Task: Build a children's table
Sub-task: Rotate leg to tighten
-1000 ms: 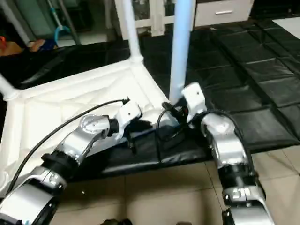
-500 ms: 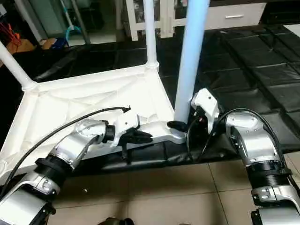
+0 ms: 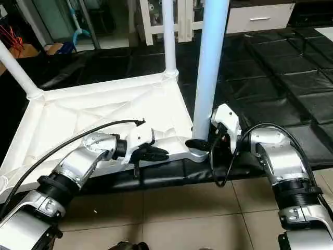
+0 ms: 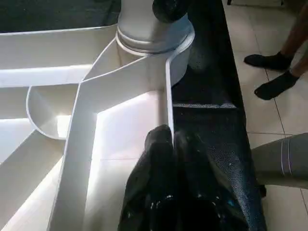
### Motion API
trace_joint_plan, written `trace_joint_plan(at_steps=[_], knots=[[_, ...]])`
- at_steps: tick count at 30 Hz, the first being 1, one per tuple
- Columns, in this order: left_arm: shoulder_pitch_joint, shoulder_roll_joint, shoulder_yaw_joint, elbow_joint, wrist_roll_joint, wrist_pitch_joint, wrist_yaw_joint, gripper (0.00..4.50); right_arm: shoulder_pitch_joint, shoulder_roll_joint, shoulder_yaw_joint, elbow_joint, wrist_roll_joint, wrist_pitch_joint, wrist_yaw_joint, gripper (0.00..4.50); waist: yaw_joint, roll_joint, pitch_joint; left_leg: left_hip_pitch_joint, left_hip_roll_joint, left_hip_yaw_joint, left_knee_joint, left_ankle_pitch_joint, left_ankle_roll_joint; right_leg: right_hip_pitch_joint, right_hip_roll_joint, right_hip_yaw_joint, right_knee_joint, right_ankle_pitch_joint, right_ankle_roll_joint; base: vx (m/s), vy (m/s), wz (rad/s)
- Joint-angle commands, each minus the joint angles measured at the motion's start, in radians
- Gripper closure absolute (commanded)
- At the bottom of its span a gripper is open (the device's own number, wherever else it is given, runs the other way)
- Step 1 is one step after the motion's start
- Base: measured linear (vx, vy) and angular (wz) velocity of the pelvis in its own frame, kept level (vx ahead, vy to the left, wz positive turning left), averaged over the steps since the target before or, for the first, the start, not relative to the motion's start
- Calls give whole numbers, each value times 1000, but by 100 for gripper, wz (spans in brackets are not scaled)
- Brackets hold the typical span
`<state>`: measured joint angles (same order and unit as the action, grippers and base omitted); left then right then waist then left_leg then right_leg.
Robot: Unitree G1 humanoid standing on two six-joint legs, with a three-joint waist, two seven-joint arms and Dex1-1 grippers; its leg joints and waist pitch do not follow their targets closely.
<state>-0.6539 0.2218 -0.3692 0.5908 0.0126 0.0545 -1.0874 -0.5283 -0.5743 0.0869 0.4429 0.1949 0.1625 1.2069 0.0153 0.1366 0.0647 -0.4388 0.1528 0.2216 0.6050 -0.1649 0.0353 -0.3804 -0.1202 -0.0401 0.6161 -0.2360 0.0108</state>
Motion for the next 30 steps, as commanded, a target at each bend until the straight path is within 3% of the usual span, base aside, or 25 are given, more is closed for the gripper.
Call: trace_joint_plan(at_steps=[1, 4, 7, 9, 10, 11, 14, 16, 17, 20, 21, 23, 26, 27, 28, 29, 30], knots=[[26, 20, -40, 8, 31, 14, -32, 450, -15, -3, 10, 13, -23, -4, -27, 255, 0, -30, -60, 49, 80, -46, -73, -174, 151, 21, -40, 16, -63, 21, -279, 0, 0, 0], [26, 17, -38, 14, 37, 20, -18, 450, -21, 12, 6, 40, -51, -11, -96, 260, -3, -30, -57, 48, 79, -46, -77, -198, 137, 20, -39, 16, -66, -12, -276, 0, 0, 0], [1, -16, -20, 76, 68, 47, 97, 450, -36, 84, -16, 88, -106, 30, -322, 261, -21, -28, -46, 48, 76, -48, -92, -284, 79, 14, -36, 16, -76, -122, -261, 0, 0, 0], [-25, -41, 1, 126, 86, 55, 199, 450, -45, 129, -44, 104, -112, 56, -439, 262, -32, -27, -41, 59, 76, -52, -104, -404, 0, 7, -39, 18, -90, -263, -224, 0, 0, 0], [-31, -48, 7, 138, 89, 60, 226, 450, -47, 139, -50, 107, -114, 61, -466, 262, -32, -27, -41, 59, 76, -52, -104, -404, 0, 7, -39, 18, -90, -263, -224, 0, 0, 0], [-54, -74, 41, 176, 86, 71, 322, 450, -51, 174, -71, 108, -115, 77, -545, 262, -43, -26, -38, 63, 73, -55, -110, -490, -55, -1, -36, 19, -95, -336, -198, 0, 0, 0], [-104, -115, 93, 240, 79, 78, 476, 450, -60, 254, -103, 104, -120, 96, -699, 262, -49, -29, -32, 71, 70, -64, -117, -589, -100, -13, -38, 21, -109, -404, -154, -55, 26, -4], [-116, -122, 106, 256, 78, 79, 520, 450, -64, 275, -112, 107, -125, 98, -750, 262, -53, -28, -35, 71, 69, -69, -122, -601, -109, -10, -39, 19, -109, -398, -144, 0, 0, 0], [-123, -126, 114, 264, 78, 80, 542, 450, -66, 287, -116, 110, -128, 98, -779, 262, -55, -27, -40, 66, 70, -70, -129, -570, -111, -4, -37, 17, -107, -322, -141, 0, 0, 0], [-156, -144, 149, 302, 73, 71, 628, 450, -84, 347, -131, 130, -130, 78, -903, 262, -58, -24, -45, 62, 67, -64, -130, -502, -99, -2, -34, 16, -102, -183, -162, 0, 0, 0], [-179, -155, 161, 330, 77, 62, 659, 450, -101, 389, -138, 143, -138, 43, -973, 262, -58, -22, -47, 64, 65, -57, -128, -477, -71, -7, -36, 16, -104, -155, -172, 0, 0, 0], [-189, -159, 159, 346, 75, 49, 651, 450, -122, 420, -142, 150, -117, 13, -954, 262, -61, -24, -52, 65, 63, -55, -123, -474, -55, -6, -40, 16, -110, -182, -173, 0, 0, 0], [-188, -155, 145, 349, 74, 31, 615, 450, -133, 432, -133, 141, -92, -12, -880, 262, -57, -24, -55, 58, 66, -51, -116, -378, -3, 0, -39, 14, -104, -78, -189, 0, 0, 0], [-185, -152, 140, 348, 75, 27, 606, 450, -133, 430, -131, 136, -90, -18, -866, 262, -55, -26, -57, 54, 66, -47, -108, -321, 40, 3, -42, 14, -101, -44, -202, 0, 0, 0], [-180, -148, 134, 346, 77, 21, 594, 450, -134, 426, -129, 128, -85, -28, -847, 262, -55, -26, -57, 54, 66, -47, -108, -321, 40, 3, -42, 14, -101, -44, -202, 0, 0, 0], [-167, -138, 119, 343, 81, -5, 554, 450, -140, 407, -126, 122, -79, -56, -821, 262, -50, -28, -64, 49, 66, -46, -97, -227, 91, 11, -45, 11, -92, 30, -216, 0, 0, 0], [-158, -132, 111, 339, 83, -20, 529, 450, -144, 394, -128, 125, -79, -71, -813, 262, -48, -28, -67, 47, 66, -47, -92, -190, 110, 14, -45, 10, -87, 63, -221, 0, 0, 0]])
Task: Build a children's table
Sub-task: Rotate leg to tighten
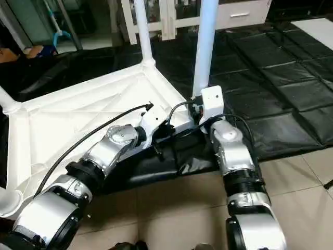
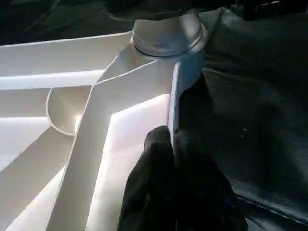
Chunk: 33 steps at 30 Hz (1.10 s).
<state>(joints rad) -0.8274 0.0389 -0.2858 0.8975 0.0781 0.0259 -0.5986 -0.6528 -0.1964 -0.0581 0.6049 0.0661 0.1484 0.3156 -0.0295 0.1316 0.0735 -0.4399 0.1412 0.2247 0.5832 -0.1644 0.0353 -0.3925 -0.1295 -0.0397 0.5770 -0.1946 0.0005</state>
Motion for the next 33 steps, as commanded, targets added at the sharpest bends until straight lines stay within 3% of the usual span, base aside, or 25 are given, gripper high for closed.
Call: trace_joint_plan(at_steps=[1, 2, 5, 7, 9, 11, 14, 15, 16, 18, 20, 21, 22, 24, 25, 26, 27, 28, 33], knots=[[19, 53, 24, 30, 18, 7, 33, 450, -21, 10, 17, -34, 48, -63, 80, 262, 0, -22, -82, 44, 77, -51, -58, -99, 152, 31, -35, 8, -34, 110, -219, 0, 0, 0], [26, 57, 18, 32, 21, -12, 13, 450, -25, -5, 7, -26, 44, -82, 84, 262, 4, -20, -88, 44, 77, -52, -50, -26, 190, 28, -31, 6, -24, 183, -226, 0, 0, 0], [36, 61, 16, 29, 22, -24, -7, 450, -22, -25, -13, -31, 59, -92, 104, 192, 13, -19, -96, 47, 75, -49, -28, 100, 269, 21, -27, 2, -8, 301, -235, 0, 0, 0], [40, 68, 5, 30, 29, -37, -21, 450, -7, -43, -19, -58, 59, -86, 120, 183, 12, -21, -89, 37, 76, -49, -31, 71, 285, 22, -30, 0, -10, 244, -234, 0, 0, 0], [40, 71, -1, 34, 36, -48, -23, 450, 17, -58, -19, -98, 59, -70, 136, 159, 15, -21, -84, 45, 82, -47, -40, -26, 257, 19, -30, 1, -23, 113, -231, 0, 0, 0], [38, 72, -2, 42, 37, -54, -23, 450, 44, -71, -14, -136, 62, -58, 150, 140, 12, -19, -77, 49, 86, -46, -57, -150, 192, 17, -24, 3, -35, -27, -229, 0, 0, 0], [25, 73, -6, 65, 45, -80, -29, 450, 128, -96, -3, -233, 73, -25, 181, 109, 10, -19, -76, 58, 87, -47, -71, -253, 111, 17, -22, 7, -44, -83, -215, 0, 0, 0], [25, 73, -7, 66, 46, -81, -29, 450, 132, -96, -3, -237, 74, -23, 183, 109, 9, -20, -76, 58, 86, -48, -71, -256, 102, 17, -22, 8, -45, -76, -213, 0, 0, 0], [16, 71, -10, 79, 50, -97, -29, 450, 197, -101, -1, -310, 67, 18, 165, 99, 5, -21, -76, 51, 82, -49, -71, -259, 94, 21, -24, 8, -44, -65, -215, 0, 0, 0], [5, 66, -16, 98, 58, -126, -29, 450, 290, -104, 6, -411, 56, 65, 138, 73, 8, -24, -76, 54, 83, -47, -73, -277, 86, 18, -28, 12, -50, -77, -199, 0, 0, 0], [0, 64, -22, 108, 65, -143, -32, 450, 341, -102, 8, -463, 54, 92, 126, 60, 5, -25, -78, 48, 80, -49, -72, -284, 84, 21, -30, 10, -50, -85, -201, 0, 0, 0], [-3, 62, -26, 117, 69, -154, -34, 450, 382, -103, 11, -493, 44, 108, 117, 60, 3, -21, -76, 46, 78, -50, -72, -288, 85, 22, -29, 9, -51, -99, -197, 0, 0, 0], [-5, 60, -29, 122, 72, -164, -37, 450, 405, -104, 12, -507, 38, 119, 112, 46, 6, -14, -74, 54, 80, -48, -76, -319, 73, 13, -26, 10, -60, -134, -183, 0, 0, 0], [-11, 56, -42, 138, 85, -196, -52, 450, 460, -104, 12, -540, 21, 159, 89, 25, 3, -15, -70, 56, 80, -50, -82, -379, 39, 9, -25, 11, -65, -181, -173, 0, 0, 0], [-11, 51, -48, 138, 88, -207, -62, 450, 472, -101, 13, -550, 24, 167, 88, 21, 3, -15, -70, 56, 80, -50, -82, -379, 39, 9, -25, 11, -65, -181, -173, 0, 0, 0], [-12, 45, -52, 141, 90, -221, -72, 450, 480, -99, 16, -564, 29, 177, 88, 12, 1, -5, -69, 60, 81, -53, -88, -418, 13, 8, -24, 12, -68, -195, -164, 0, 0, 0], [-13, 43, -52, 142, 90, -225, -75, 450, 482, -98, 17, -570, 30, 181, 88, 12, -2, -5, -70, 59, 80, -55, -87, -418, 6, 11, -24, 11, -65, -181, -167, 0, 0, 0], [-14, 35, -57, 145, 91, -243, -92, 450, 488, -94, 24, -594, 37, 198, 88, 5, -1, -10, -71, 59, 79, -54, -87, -414, 8, 11, -24, 11, -66, -162, -168, 0, 0, 0], [-17, 17, -87, 153, 111, -336, -134, 450, 488, -79, 44, -646, 48, 229, 83, 5, 8, -3, -71, 61, 80, -52, -84, -363, 39, 8, -27, 14, -64, -124, -161, 0, 0, 0]])
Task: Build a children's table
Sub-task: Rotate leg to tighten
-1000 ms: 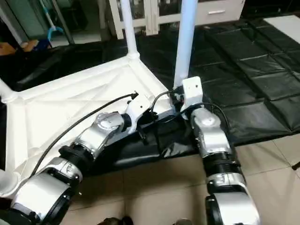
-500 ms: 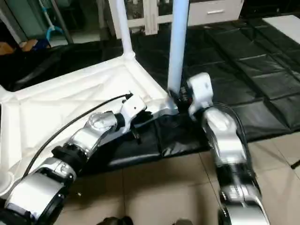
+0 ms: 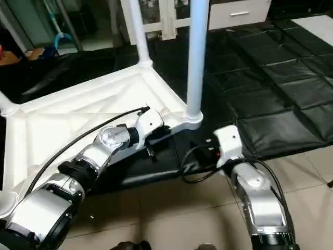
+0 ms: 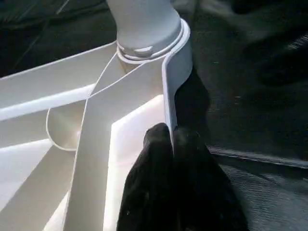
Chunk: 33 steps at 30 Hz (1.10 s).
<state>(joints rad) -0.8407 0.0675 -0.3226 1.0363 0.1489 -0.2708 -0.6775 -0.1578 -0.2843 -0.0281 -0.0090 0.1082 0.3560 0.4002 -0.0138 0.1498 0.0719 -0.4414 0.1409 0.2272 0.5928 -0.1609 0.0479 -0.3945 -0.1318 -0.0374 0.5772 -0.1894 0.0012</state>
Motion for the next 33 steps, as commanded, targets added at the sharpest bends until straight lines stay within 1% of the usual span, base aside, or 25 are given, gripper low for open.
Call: trace_joint_plan(at_steps=[1, 5, 7, 10, 12, 13, 14, 16, 17, 18, 19, 20, 21, 22, 23, 24, 25, 26, 27, 28, 29, 30, 31, 32, 33], knots=[[-4, -14, -53, 15, 43, -51, -59, 450, -7, 10, 15, -37, 6, 25, -2, 5, -6, -21, -69, 63, 81, -54, -94, -365, 27, 9, -25, 11, -66, -129, -161, 0, 0, 0], [-6, -19, -69, 19, 56, -126, -73, 450, -4, 10, 25, -58, 7, 41, 0, 5, 3, -22, -70, 64, 81, -54, -95, -359, 17, 10, -26, 11, -61, -116, -159, 0, 0, 0], [-10, -23, -63, 22, 54, -157, -65, 450, -1, 7, 27, -65, 6, 49, -1, 5, 4, -23, -69, 60, 79, -55, -96, -366, 14, 13, -27, 10, -60, -122, -156, 0, 0, 0], [-19, -28, -51, 28, 63, -199, -7, 450, 3, 4, 28, -74, 5, 60, -4, 5, 4, -25, -69, 63, 80, -56, -96, -387, 9, 10, -28, 12, -65, -156, -148, 0, 0, 0], [-27, -36, -21, 36, 32, -166, -23, 450, 5, 5, 33, -77, 3, 64, -4, 5, 6, -26, -70, 64, 81, -55, -96, -380, 5, 9, -29, 12, -65, -159, -147, 0, 0, 0], [-29, -41, 8, 35, -9, -141, -54, 450, 6, 8, 39, -79, 2, 65, -5, 5, 6, -32, -70, 63, 81, -55, -96, -373, 6, 9, -28, 12, -64, -155, -149, 0, 0, 0], [-30, -42, 14, 34, -18, -136, -60, 407, 7, 9, 40, -79, 2, 65, -6, 0, 7, -30, -70, 63, 80, -55, -96, -369, 5, 9, -29, 13, -63, -156, -152, 0, 0, 0], [-29, -44, 51, 14, -71, -103, -100, 396, 8, 13, 51, -81, -1, 67, -7, 0, 9, -37, -74, 60, 79, -54, -94, -349, 16, 11, -31, 12, -61, -151, -158, 0, 0, 0], [-29, -43, 61, 5, -85, -91, -109, 374, 8, 14, 53, -80, -2, 67, -8, 0, 9, -33, -73, 60, 80, -53, -94, -339, 21, 10, -31, 12, -60, -142, -165, 0, 0, 0], [-26, -40, 70, -5, -98, -80, -118, 374, 7, 16, 55, -79, -3, 67, -9, 0, 9, -33, -73, 60, 80, -53, -93, -334, 23, 10, -30, 11, -58, -134, -166, 0, 0, 0], [-24, -37, 77, -11, -105, -73, -125, 359, 8, 17, 56, -79, -4, 67, -10, 0, 9, -39, -76, 57, 80, -53, -91, -318, 34, 14, -32, 11, -55, -117, -171, 0, 0, 0], [-20, -34, 85, -22, -115, -65, -129, 354, 7, 19, 58, -79, -5, 68, -12, 0, 8, -38, -76, 54, 78, -52, -88, -299, 50, 15, -33, 10, -53, -106, -174, 0, 0, 0], [-6, -26, 115, -78, -158, -5, -133, 354, 3, 22, 63, -78, -5, 67, -11, 0, 5, -39, -76, 50, 76, -52, -86, -290, 59, 17, -34, 10, -53, -102, -175, 0, 0, 0], [8, -17, 137, -130, -187, 48, -137, 351, 1, 25, 66, -78, -4, 66, -11, 0, 3, -41, -78, 46, 77, -53, -85, -268, 72, 22, -37, 9, -49, -93, -183, 0, 0, 0], [13, -13, 143, -148, -193, 65, -135, 343, 1, 25, 67, -78, -5, 64, -10, 0, 0, -40, -77, 45, 76, -52, -82, -256, 86, 21, -35, 7, -49, -97, -187, 0, 0, 0], [33, 0, 161, -211, -213, 121, -125, 324, 0, 26, 72, -78, -6, 58, -7, 0, 1, -36, -80, 47, 77, -53, -81, -251, 89, 23, -36, 7, -46, -95, -191, 0, 0, 0], [53, 10, 174, -260, -224, 157, -110, 315, 0, 26, 75, -79, -4, 54, -4, 0, -3, -37, -78, 47, 76, -52, -79, -247, 99, 20, -33, 6, -49, -102, -193, 0, 0, 0], [85, 25, 191, -332, -237, 203, -91, 311, -1, 27, 77, -82, -1, 49, 1, 0, -3, -36, -80, 49, 78, -52, -79, -242, 105, 23, -33, 6, -48, -102, -197, 0, 0, 0], [100, 32, 198, -367, -243, 224, -83, 298, -1, 28, 78, -83, 0, 47, 3, 0, -4, -34, -81, 47, 79, -53, -78, -229, 112, 27, -31, 5, -45, -96, -199, 0, 0, 0], [200, 64, 232, -555, -262, 316, -39, 298, -1, 32, 81, -92, 10, 35, 14, 0, -5, -29, -82, 46, 76, -53, -76, -217, 117, 25, -28, 4, -44, -90, -198, 0, 0, 0], [214, 68, 236, -581, -264, 328, -34, 298, -1, 32, 82, -93, 12, 33, 15, 0, -6, -30, -82, 41, 83, -57, -76, -183, 135, 34, -31, 3, -38, -46, -202, 0, 0, 0], [235, 72, 243, -619, -269, 345, -25, 298, -1, 33, 82, -95, 14, 30, 18, 0, -8, -28, -82, 41, 78, -55, -74, -175, 141, 30, -25, 1, -38, -51, -197, 0, 0, 0], [334, 83, 278, -790, -287, 418, 18, 298, -1, 36, 84, -103, 24, 18, 29, 0, 0, -20, -92, 61, 84, -53, -71, -179, 133, 24, -23, 2, -36, -41, -202, 0, 0, 0], [368, 85, 290, -846, -293, 440, 33, 298, 0, 37, 86, -107, 27, 15, 32, 0, -4, -21, -83, 48, 82, -54, -75, -171, 138, 26, -19, 0, -39, -47, -194, 0, 0, 0], [419, 82, 305, -936, -320, 493, 51, 298, 0, 37, 89, -111, 31, 8, 40, 0, -2, -19, -86, 57, 83, -51, -75, -187, 127, 21, -16, 0, -40, -59, -193, 0, 0, 0]])
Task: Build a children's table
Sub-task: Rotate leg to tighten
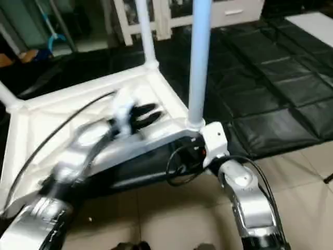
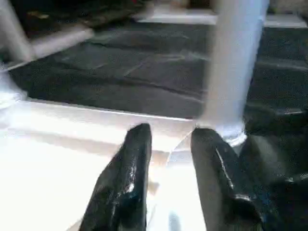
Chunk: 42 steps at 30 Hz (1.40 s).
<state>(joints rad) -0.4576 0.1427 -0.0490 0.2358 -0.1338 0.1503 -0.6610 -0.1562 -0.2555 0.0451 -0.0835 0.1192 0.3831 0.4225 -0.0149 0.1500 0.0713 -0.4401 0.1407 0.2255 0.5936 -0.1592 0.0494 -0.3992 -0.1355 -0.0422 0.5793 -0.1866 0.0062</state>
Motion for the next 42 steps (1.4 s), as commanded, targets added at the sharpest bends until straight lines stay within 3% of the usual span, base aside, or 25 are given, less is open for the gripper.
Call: trace_joint_plan(at_steps=[1, 4, 5, 7, 8, 13, 14, 18, 23, 24, 25, 26, 27, 28, 29, 30, 31, 32, 33, 34, 35, 37, 38, 41, 42], knots=[[38, 6, 32, -138, -38, 73, 35, 298, -2, 9, 16, -37, 20, -19, 18, 0, 3, -17, -81, 57, 85, -50, -80, -216, 105, 25, -13, 6, -44, -88, -195, 0, 0, 0], [224, -5, 67, -414, -45, 204, 118, 298, -11, 13, 35, -46, 40, -38, 52, 0, 12, -16, -72, 62, 89, -53, -95, -322, 27, 23, -10, 9, -50, -177, -161, 0, 0, 0], [260, -10, 74, -460, -42, 223, 147, 298, -14, 16, 38, -48, 45, -39, 60, 0, 9, -16, -66, 58, 87, -54, -99, -361, 5, 21, -9, 10, -56, -207, -143, 0, 0, 0], [315, -31, 101, -509, -33, 231, 205, 298, -17, 17, 49, -53, 54, -42, 80, 0, 11, -15, -66, 69, 83, -51, -99, -424, -38, 11, -6, 14, -62, -257, -117, 0, 0, 0], [352, -38, 112, -540, -22, 246, 234, 298, -16, 15, 54, -58, 57, -42, 91, 0, 8, -18, -61, 61, 83, -56, -103, -445, -55, 16, -9, 16, -65, -272, -104, 0, 0, 0], [497, -56, 148, -629, 59, 307, 346, 298, -7, 11, 56, -62, 44, -50, 82, 0, 4, -19, -53, 66, 78, -66, -110, -565, -116, 2, -5, 21, -80, -402, -38, -38, -1, 0], [529, -61, 166, -633, 91, 312, 386, 267, -4, 15, 51, -59, 45, -53, 77, 0, 0, -22, -49, 65, 76, -68, -112, -593, -124, 1, -5, 21, -83, -426, -27, 0, 0, 0], [607, -98, 254, -621, 121, 275, 514, 240, -1, 20, 40, -43, 54, -67, 71, 0, -15, -25, -46, 68, 71, -77, -109, -650, -133, -3, -6, 17, -93, -505, -4, 0, 0, 0], [656, -164, 321, -618, 145, 179, 642, 216, 8, 18, 6, -41, 67, -83, 63, 0, -19, -20, -35, 77, 71, -86, -124, -798, -168, -7, 8, -1, -101, -531, 10, -33, 8, -4], [659, -170, 328, -619, 147, 173, 653, 195, 9, 16, 4, -41, 66, -84, 62, 0, -24, -14, -29, 74, 74, -84, -143, -861, -181, 3, 19, -15, -95, -539, 15, -63, 15, -9], [669, -200, 359, -631, 147, 164, 696, 195, 11, 10, 0, -39, 65, -88, 64, 0, -23, -9, -26, 71, 74, -77, -158, -891, -187, 8, 30, -25, -88, -540, 14, -63, 15, -9], [681, -230, 387, -651, 146, 159, 738, 185, 12, 3, 0, -36, 61, -91, 66, 0, -19, 0, -22, 51, 84, -58, -203, -938, -198, 39, 53, -41, -36, -487, -1, -75, 8, -5], [681, -230, 387, -651, 146, 159, 738, 181, 12, 3, 0, -36, 61, -91, 66, 0, -8, 1, -24, 32, 93, -44, -232, -957, -204, 66, 60, -42, 22, -413, -13, -125, -15, 7], [697, -261, 408, -674, 144, 157, 775, 180, 13, -4, 1, -32, 57, -94, 68, 0, 43, 7, -32, -21, 98, 9, -291, -936, -228, 114, 63, -36, 137, -283, -28, -125, -15, 7], [708, -282, 414, -688, 141, 157, 793, 168, 14, -8, 3, -30, 53, -96, 70, 0, 44, -24, -39, 0, 88, 30, -274, -840, -222, 99, 55, -10, 119, -332, -23, -107, -77, 20], [717, -298, 415, -699, 138, 156, 808, 154, 14, -11, 5, -28, 50, -97, 71, 0, 23, -63, -44, 154, -7, -109, 106, -210, -96, -96, -114, 127, -167, -921, 28, 60, -101, 19], [717, -298, 415, -699, 138, 156, 808, 142, 14, -11, 5, -28, 50, -97, 71, 0, -1, -58, -17, 67, -16, -149, 122, -105, -44, -21, -123, 138, -164, -946, -5, 60, -101, 19], [727, -315, 413, -704, 133, 155, 822, 142, 14, -10, 5, -26, 49, -98, 71, 0, 8, -40, -13, 58, -19, -171, 113, -96, -57, 6, -99, 117, -142, -955, -31, 64, -18, -6], [739, -333, 407, -704, 123, 162, 830, 141, 11, -7, 8, -24, 48, -99, 70, 0, 0, -39, -20, 95, 18, -168, 36, -329, -114, -3, -27, 47, -94, -835, -62, -82, 30, 12], [747, -344, 402, -699, 117, 161, 838, 136, 10, -4, 10, -21, 48, -101, 70, 0, -3, -20, -31, 117, 61, -173, -43, -595, -167, -15, 53, 30, -47, -505, -80, -145, 18, 13], [755, -352, 400, -693, 110, 158, 842, 136, 8, -1, 14, -18, 47, -104, 71, 0, -25, -12, -15, 91, 70, -179, -84, -745, -162, 23, 48, 22, -37, -356, -89, -124, -3, 25], [756, -353, 411, -688, 108, 152, 850, 136, 5, -1, 21, -15, 46, -110, 77, 0, -35, 4, -14, 92, 61, -172, -101, -826, -153, 43, 36, 11, -43, -344, -82, -51, 7, 1], [750, -340, 425, -678, 108, 144, 863, 136, 1, -3, 28, -12, 44, -117, 84, 0, -42, -8, -11, 88, 55, -169, -106, -837, -157, 50, 28, 8, -56, -375, -63, -76, 39, -2], [708, -288, 467, -627, 101, 153, 877, 136, -5, -8, 34, -8, 43, -122, 93, 0, -57, -21, -4, 85, 45, -154, -118, -865, -148, 55, 27, -17, -82, -535, -9, -97, 3, -4], [708, -288, 467, -627, 101, 153, 877, 136, -5, -8, 34, -8, 43, -122, 93, 0, -59, -18, -2, 83, 44, -151, -126, -875, -145, 59, 33, -28, -79, -559, 0, -91, -25, 0]])
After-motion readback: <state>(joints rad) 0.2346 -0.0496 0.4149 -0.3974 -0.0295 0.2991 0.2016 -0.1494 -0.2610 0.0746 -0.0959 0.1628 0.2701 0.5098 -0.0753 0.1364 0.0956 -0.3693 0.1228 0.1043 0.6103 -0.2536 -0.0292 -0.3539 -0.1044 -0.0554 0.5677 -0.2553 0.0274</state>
